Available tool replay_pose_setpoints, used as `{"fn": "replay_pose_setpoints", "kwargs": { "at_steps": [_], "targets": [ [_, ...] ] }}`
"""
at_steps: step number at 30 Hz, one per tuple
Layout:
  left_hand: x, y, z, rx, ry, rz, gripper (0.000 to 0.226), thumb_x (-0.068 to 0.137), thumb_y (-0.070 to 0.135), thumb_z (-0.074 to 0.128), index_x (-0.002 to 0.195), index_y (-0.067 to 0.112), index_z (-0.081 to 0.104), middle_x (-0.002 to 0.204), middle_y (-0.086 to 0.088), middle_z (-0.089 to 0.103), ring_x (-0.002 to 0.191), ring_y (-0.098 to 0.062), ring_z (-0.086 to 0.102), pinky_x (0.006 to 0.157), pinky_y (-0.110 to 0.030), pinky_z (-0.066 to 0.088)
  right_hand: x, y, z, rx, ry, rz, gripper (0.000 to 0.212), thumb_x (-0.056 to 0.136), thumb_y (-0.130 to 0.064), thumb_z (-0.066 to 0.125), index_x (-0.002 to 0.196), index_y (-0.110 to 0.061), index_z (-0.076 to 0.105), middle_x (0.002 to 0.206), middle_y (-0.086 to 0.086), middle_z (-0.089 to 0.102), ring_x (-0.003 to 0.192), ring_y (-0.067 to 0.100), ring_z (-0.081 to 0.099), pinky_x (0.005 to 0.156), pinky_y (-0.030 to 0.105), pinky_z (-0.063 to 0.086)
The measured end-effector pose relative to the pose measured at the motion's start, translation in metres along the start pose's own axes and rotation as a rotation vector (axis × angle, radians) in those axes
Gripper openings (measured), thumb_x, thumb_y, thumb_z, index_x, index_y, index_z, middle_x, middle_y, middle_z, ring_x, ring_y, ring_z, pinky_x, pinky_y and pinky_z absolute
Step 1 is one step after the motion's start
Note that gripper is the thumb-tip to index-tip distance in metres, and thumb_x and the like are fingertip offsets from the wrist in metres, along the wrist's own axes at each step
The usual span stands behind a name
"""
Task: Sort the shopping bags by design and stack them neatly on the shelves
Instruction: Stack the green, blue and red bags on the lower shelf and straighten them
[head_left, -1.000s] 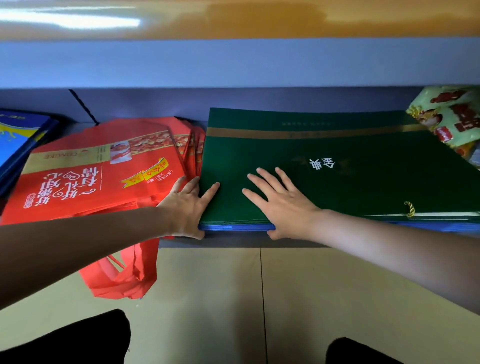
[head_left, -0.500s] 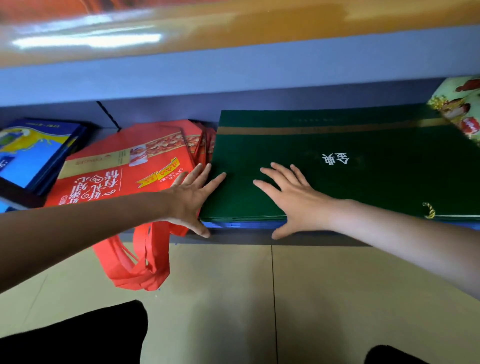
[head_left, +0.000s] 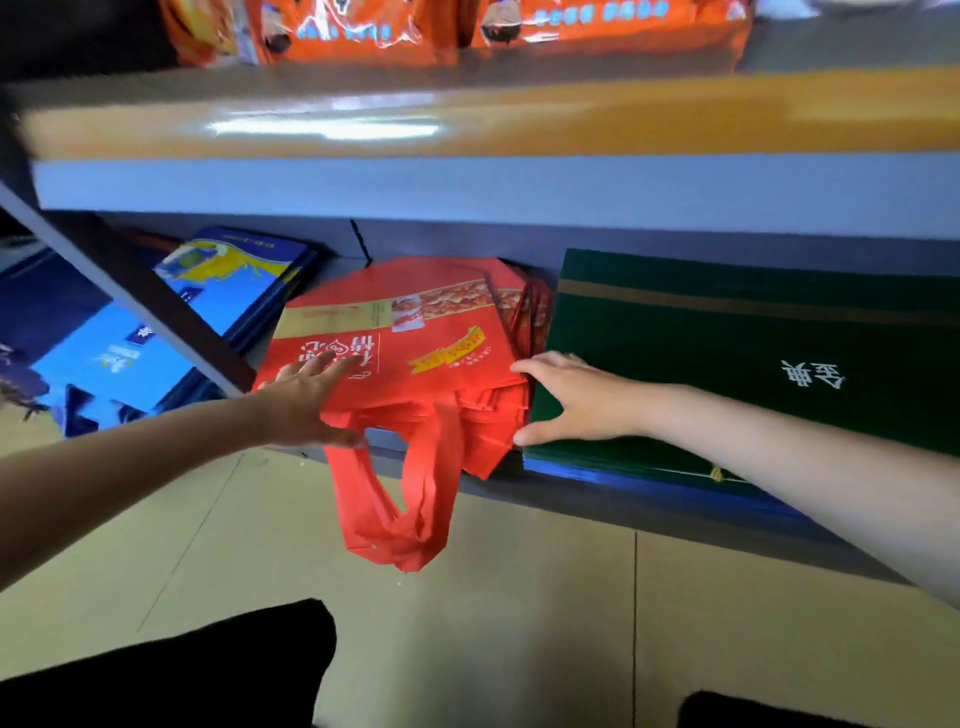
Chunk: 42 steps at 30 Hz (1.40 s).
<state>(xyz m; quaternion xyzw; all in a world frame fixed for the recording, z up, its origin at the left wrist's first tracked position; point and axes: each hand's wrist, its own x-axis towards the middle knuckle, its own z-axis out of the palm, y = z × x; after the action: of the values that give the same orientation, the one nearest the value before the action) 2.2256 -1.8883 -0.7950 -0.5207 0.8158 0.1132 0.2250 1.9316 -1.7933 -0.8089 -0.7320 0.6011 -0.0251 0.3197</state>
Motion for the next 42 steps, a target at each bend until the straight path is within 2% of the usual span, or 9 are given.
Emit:
{"fn": "replay_pose_setpoints", "kwargs": {
  "at_steps": [5, 9, 13, 18, 25, 30, 33, 37, 42],
  "targets": [
    [0.024, -0.029, 0.0, 0.111, -0.095, -0.019, 0.119, 0.065, 0.072, 0.063, 0.151, 0.026, -0.006, 0.157, -0.015, -0.006, 0.143, -0.04, 0.006, 0.112, -0.054, 0.022, 0.032, -0.023, -0.02, 0.021, 0.027, 0.128, 0.082, 0.088, -0.038, 0.063, 0.15, -0.015, 0.014, 0.154, 0.009, 0.025, 0.138, 0.023, 0.029, 0.102, 0.021, 0.025],
    [0.047, -0.037, 0.002, 0.141, -0.15, 0.022, 0.117, 0.065, 0.067, 0.068, 0.149, 0.036, -0.007, 0.157, -0.008, -0.012, 0.141, -0.046, 0.0, 0.108, -0.064, 0.02, 0.066, -0.04, -0.019, 0.191, 0.06, 0.306, 0.078, 0.087, -0.035, 0.065, 0.148, -0.018, 0.019, 0.154, 0.005, 0.026, 0.136, 0.022, 0.033, 0.107, 0.026, 0.028],
    [0.062, -0.042, 0.003, 0.038, -0.163, -0.012, 0.123, 0.066, 0.058, 0.075, 0.145, 0.041, -0.018, 0.153, -0.014, -0.026, 0.135, -0.059, -0.008, 0.108, -0.067, 0.015, 0.088, -0.056, -0.002, 0.262, 0.314, 0.499, 0.057, 0.088, -0.019, 0.064, 0.139, -0.016, 0.039, 0.145, 0.007, 0.04, 0.131, 0.021, 0.04, 0.099, 0.022, 0.033],
    [0.096, -0.068, 0.021, -0.179, -0.012, 0.123, 0.137, 0.051, 0.057, 0.082, 0.146, 0.037, -0.015, 0.157, -0.018, -0.009, 0.14, -0.049, -0.012, 0.106, -0.07, 0.012, 0.082, -0.07, -0.004, 0.481, 0.586, 0.622, 0.053, 0.082, 0.003, 0.064, 0.126, -0.022, 0.05, 0.111, 0.007, 0.048, 0.098, 0.018, 0.05, 0.087, 0.032, 0.047],
    [0.094, -0.078, 0.01, -0.314, -0.174, 0.154, 0.131, 0.062, 0.061, 0.076, 0.145, 0.035, -0.023, 0.152, -0.02, -0.024, 0.144, -0.038, 0.004, 0.115, -0.046, 0.02, 0.053, -0.069, -0.007, 0.54, 0.742, 0.656, 0.056, 0.081, 0.008, 0.063, 0.127, -0.021, 0.047, 0.109, 0.011, 0.054, 0.09, 0.019, 0.054, 0.076, 0.028, 0.045],
    [0.089, -0.079, 0.015, -0.267, -0.135, 0.157, 0.135, 0.063, 0.051, 0.081, 0.146, 0.026, -0.022, 0.151, -0.024, 0.011, 0.139, -0.036, 0.024, 0.112, -0.041, 0.029, 0.054, -0.068, -0.003, 0.752, 0.542, 0.72, 0.068, 0.081, 0.011, 0.06, 0.14, -0.012, 0.036, 0.1, 0.002, 0.057, 0.099, 0.021, 0.054, 0.091, 0.033, 0.043],
    [0.083, -0.082, 0.02, -0.314, -0.039, 0.2, 0.128, 0.066, 0.042, 0.082, 0.149, 0.023, -0.014, 0.144, -0.023, 0.026, 0.133, -0.035, 0.033, 0.109, -0.037, 0.031, 0.057, -0.066, -0.011, 0.744, 0.457, 0.689, 0.051, 0.079, 0.003, 0.069, 0.121, -0.015, 0.047, 0.109, 0.005, 0.061, 0.105, 0.026, 0.058, 0.09, 0.035, 0.045],
    [0.08, -0.088, 0.018, -0.342, 0.036, 0.264, 0.123, 0.067, 0.032, 0.083, 0.15, 0.027, -0.008, 0.147, -0.024, 0.017, 0.134, -0.037, 0.03, 0.111, -0.038, 0.029, 0.077, -0.055, -0.008, 0.577, 0.428, 0.621, 0.063, 0.071, 0.0, 0.077, 0.123, -0.015, 0.044, 0.125, 0.005, 0.053, 0.113, 0.019, 0.051, 0.099, 0.031, 0.04],
    [0.089, -0.089, 0.008, -0.247, -0.077, 0.228, 0.129, 0.067, 0.038, 0.082, 0.147, 0.03, -0.019, 0.154, -0.019, 0.002, 0.137, -0.034, 0.029, 0.11, -0.037, 0.03, 0.09, -0.043, 0.008, 0.462, 0.38, 0.618, 0.091, 0.067, -0.013, 0.082, 0.141, -0.018, 0.03, 0.131, -0.001, 0.046, 0.121, 0.02, 0.047, 0.1, 0.03, 0.04]
  ]
}}
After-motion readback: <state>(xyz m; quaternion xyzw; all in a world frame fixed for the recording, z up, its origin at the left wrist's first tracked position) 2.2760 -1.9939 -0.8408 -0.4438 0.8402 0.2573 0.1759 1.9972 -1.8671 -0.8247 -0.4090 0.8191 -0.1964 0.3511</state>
